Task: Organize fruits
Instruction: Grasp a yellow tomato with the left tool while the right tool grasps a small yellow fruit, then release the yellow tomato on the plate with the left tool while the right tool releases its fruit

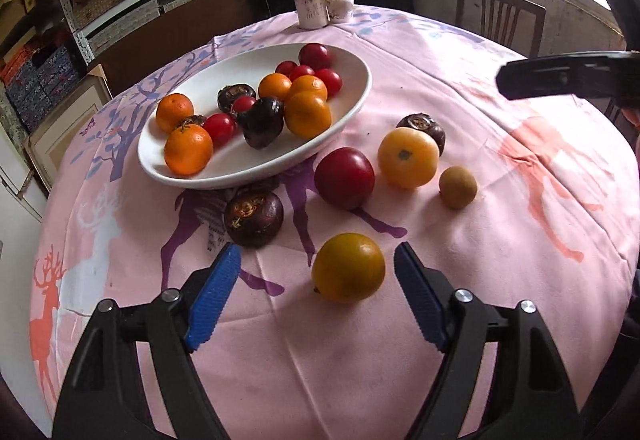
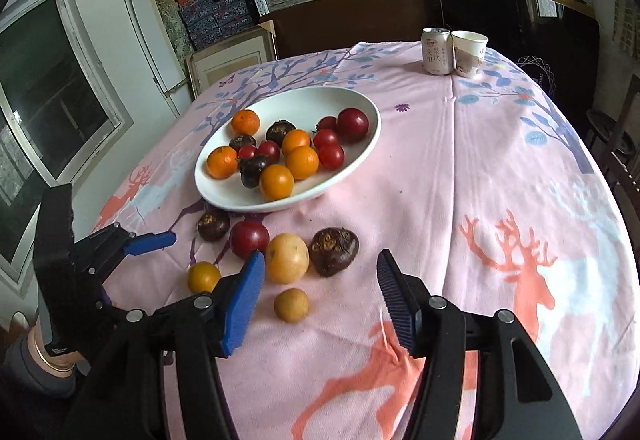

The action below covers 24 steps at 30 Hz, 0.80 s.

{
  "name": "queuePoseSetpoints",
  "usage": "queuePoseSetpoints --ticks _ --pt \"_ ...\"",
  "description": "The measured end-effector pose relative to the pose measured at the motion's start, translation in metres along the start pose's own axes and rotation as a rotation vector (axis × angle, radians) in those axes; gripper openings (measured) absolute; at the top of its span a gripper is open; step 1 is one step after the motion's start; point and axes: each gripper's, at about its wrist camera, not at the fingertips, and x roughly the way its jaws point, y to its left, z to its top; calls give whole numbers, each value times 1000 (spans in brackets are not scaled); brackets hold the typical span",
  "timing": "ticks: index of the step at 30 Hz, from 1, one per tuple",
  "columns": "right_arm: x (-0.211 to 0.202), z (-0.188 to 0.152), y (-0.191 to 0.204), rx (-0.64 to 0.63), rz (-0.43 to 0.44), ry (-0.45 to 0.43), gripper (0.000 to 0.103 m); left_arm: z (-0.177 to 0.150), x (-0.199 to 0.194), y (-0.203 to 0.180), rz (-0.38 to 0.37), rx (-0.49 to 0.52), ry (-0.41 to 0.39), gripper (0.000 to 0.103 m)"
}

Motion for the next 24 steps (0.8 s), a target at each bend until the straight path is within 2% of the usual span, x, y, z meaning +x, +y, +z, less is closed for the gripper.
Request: queuePoseSetpoints --ticks 1,2,3,4,7,10,13,15,17,21,24 --pt "1 -3 0 -2 -10 9 59 1 8 0 -16 -3 25 63" --pt "3 -6 -1 -1 -12 22 59 1 17 -1 -49 -8 57 45" --pt "7 -8 0 -4 -7 41 59 2 16 0 -95 -29 53 38" --pt "12 -11 2 -17 -3 60 59 3 15 -1 -101 -31 61 36" --pt "28 -21 23 -120 -9 113 59 -1 -4 -5 -93 -22 17 36" --pt "45 -28 44 -209 -33 137 51 -5 -32 5 -93 -66 -36 36" --pt "62 -27 50 -206 -50 159 50 -10 -54 18 -82 -92 -63 36" --pt "73 -27 52 -195 -56 192 45 -15 -64 24 -64 -99 -73 36" --pt "72 -26 56 -211 -71 185 27 -20 -69 30 -51 -112 -74 36" --pt "54 -25 57 -195 -28 163 27 -28 -76 45 -51 -159 -85 36" --pt "32 -4 48 -144 37 104 27 -21 -78 55 -56 -182 -110 36"
